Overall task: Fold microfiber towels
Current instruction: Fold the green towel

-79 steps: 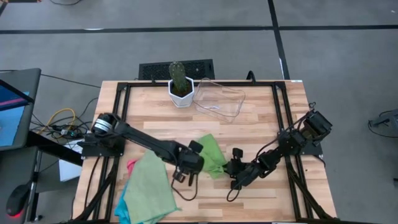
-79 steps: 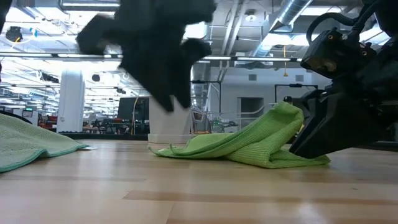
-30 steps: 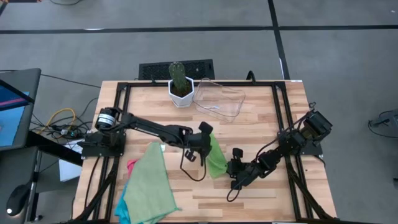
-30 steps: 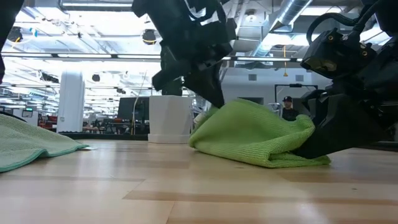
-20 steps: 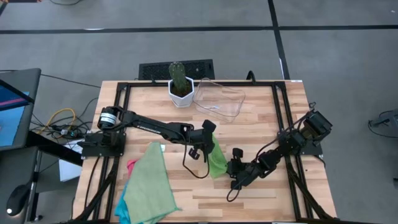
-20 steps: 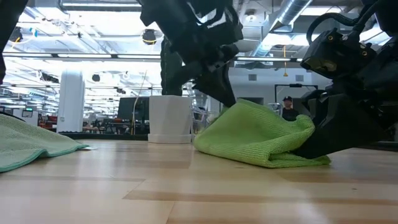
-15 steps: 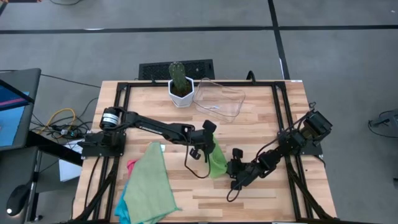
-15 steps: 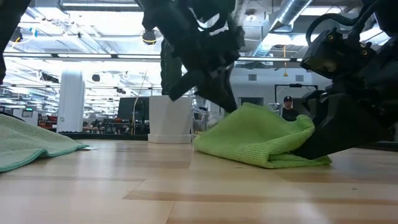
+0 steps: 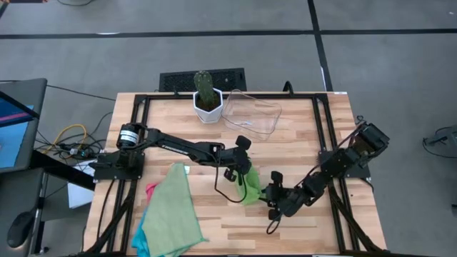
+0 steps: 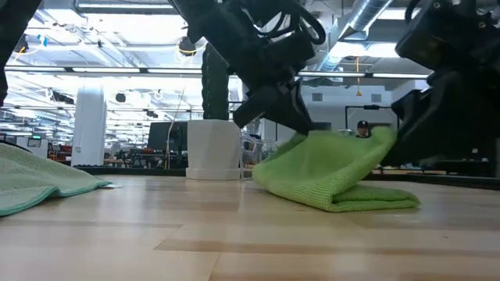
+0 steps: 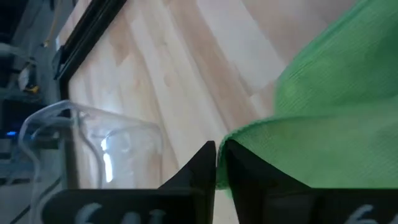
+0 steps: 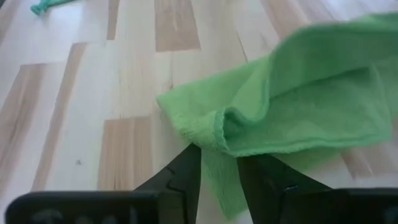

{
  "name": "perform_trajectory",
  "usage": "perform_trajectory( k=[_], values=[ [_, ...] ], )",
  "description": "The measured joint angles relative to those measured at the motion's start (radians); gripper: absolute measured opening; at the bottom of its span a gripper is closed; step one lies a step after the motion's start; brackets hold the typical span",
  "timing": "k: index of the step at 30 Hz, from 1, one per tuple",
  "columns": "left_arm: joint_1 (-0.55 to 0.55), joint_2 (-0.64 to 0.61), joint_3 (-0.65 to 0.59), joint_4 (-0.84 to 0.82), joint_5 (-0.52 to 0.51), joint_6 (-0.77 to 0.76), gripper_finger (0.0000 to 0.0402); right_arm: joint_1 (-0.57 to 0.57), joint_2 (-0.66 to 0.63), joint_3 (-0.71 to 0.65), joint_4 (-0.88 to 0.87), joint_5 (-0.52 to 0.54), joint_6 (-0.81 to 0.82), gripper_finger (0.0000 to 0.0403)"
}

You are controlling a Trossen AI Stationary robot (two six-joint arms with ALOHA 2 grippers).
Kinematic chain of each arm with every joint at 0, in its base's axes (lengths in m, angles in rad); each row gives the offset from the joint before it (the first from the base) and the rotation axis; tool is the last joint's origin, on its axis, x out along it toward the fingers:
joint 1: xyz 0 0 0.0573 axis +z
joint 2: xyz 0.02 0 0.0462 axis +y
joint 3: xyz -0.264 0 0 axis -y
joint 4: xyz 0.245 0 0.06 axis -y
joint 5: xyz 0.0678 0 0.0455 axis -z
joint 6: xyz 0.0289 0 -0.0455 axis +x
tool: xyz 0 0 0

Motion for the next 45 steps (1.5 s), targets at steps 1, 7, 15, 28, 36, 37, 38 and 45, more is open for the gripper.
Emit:
perform_trajectory(
  k=[1,7,15,28,36,37,38,45],
  values=[
    [0.0,0.0,0.0,0.009,0.004,-0.003,0.0045,0.006,0.0,0.0,-0.011,0.003,0.015,0.0136],
    [0.003,0.0,0.0,0.032,0.027,-0.031,0.0087,0.042,0.0,0.0,-0.087,0.006,0.115,0.0152],
    [-0.012,-0.006,-0.001,0.023,-0.051,-0.116,0.0126,0.116,-0.031,0.021,-0.095,0.07,0.12,0.0145],
    [-0.123,-0.064,-0.072,0.051,0.112,-0.467,0.0022,0.028,0.007,0.0,0.198,0.125,-0.241,0.0107],
    [-0.12,-0.011,-0.176,0.261,0.018,-0.469,0.0012,0.055,0.211,-0.089,0.399,0.113,-0.075,0.0074],
    [-0.116,0.0,-0.18,0.28,0.031,-0.469,0.001,0.062,0.233,-0.091,0.423,0.135,-0.063,0.0069],
    [-0.114,0.004,-0.186,0.259,0.033,-0.476,0.0008,0.065,0.246,-0.09,0.431,0.14,-0.047,0.0065],
    [-0.111,0.026,-0.172,0.282,-0.008,-0.465,0.0001,0.071,0.239,-0.095,0.54,0.148,-0.143,0.0054]
  ],
)
